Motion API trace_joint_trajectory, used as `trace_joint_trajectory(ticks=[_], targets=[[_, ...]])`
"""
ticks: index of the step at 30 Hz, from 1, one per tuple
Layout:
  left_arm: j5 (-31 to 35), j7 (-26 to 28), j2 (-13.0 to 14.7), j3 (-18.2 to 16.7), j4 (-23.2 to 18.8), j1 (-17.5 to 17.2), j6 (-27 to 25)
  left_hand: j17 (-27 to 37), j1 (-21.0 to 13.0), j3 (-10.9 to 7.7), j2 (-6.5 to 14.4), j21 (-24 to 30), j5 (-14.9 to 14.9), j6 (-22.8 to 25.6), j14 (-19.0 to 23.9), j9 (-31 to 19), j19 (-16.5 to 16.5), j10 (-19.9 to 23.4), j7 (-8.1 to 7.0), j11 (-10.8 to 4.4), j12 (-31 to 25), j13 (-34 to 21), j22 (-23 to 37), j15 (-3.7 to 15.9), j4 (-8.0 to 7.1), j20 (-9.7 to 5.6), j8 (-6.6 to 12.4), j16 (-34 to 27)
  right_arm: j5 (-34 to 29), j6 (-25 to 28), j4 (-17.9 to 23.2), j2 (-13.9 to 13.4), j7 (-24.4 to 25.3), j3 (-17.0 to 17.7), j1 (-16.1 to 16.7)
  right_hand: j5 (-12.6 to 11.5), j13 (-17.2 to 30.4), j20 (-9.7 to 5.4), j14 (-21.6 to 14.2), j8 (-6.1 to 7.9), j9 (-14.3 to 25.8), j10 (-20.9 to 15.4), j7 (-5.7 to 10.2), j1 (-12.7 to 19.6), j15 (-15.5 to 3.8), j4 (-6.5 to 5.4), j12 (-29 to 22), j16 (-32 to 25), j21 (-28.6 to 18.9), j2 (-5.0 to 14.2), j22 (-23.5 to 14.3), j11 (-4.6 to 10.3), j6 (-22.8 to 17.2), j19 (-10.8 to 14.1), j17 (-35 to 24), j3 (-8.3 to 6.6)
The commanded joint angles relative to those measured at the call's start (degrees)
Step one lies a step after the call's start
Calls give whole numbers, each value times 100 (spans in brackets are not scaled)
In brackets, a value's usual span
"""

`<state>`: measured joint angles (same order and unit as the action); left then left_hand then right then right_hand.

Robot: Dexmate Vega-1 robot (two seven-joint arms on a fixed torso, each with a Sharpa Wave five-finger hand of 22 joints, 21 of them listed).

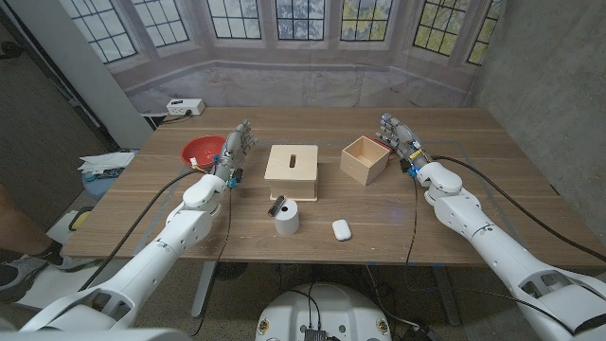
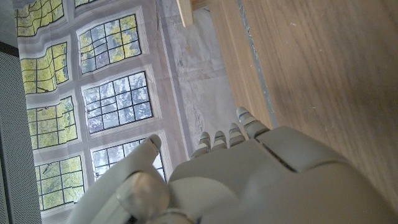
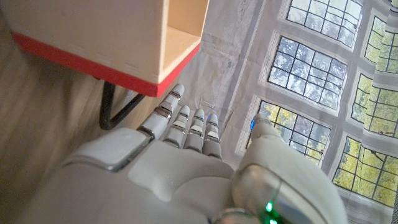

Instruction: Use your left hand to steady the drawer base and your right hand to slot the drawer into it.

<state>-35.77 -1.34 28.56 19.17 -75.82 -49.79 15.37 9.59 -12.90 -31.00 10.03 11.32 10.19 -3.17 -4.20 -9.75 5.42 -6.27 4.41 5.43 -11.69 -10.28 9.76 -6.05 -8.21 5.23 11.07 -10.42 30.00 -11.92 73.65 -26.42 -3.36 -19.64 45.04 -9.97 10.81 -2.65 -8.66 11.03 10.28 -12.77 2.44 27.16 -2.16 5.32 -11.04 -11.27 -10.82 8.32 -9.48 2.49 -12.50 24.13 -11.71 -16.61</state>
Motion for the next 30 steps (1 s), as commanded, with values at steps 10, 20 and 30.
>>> trace_joint_trajectory(ticks=[10,20,30], targets=[[105,-170,-42,-60,166,99,-7,13,-82,-70,-6,24,32,27,26,-30,30,18,-2,5,-36,-24,25,-38,45,28,-10,-3,-773,1141,1162,-501,510,35,212,-38,14,29,-48,13,29,-55,-49,118,-99,129,-24,-32,-18,-42,-24,-71,-14,34,18,-25],[131,-179,-109,-65,273,138,36,9,-110,-107,-12,18,26,38,30,-31,29,20,-1,3,-27,-25,25,-38,90,35,-20,7,-1246,1999,1796,-904,684,-162,111,-46,16,55,-34,4,30,-55,-85,223,-56,246,-19,-16,-15,-110,-22,-143,1,34,50,-43],[136,-125,-119,-103,262,80,57,6,-135,-137,-19,14,20,39,37,-31,30,31,2,0,-24,-25,25,-40,130,34,-29,12,-1577,2671,2229,-1197,751,-380,-54,-49,18,80,-46,13,32,-98,-127,341,-43,350,-32,-12,-12,-173,-20,-212,-24,34,75,-64]])
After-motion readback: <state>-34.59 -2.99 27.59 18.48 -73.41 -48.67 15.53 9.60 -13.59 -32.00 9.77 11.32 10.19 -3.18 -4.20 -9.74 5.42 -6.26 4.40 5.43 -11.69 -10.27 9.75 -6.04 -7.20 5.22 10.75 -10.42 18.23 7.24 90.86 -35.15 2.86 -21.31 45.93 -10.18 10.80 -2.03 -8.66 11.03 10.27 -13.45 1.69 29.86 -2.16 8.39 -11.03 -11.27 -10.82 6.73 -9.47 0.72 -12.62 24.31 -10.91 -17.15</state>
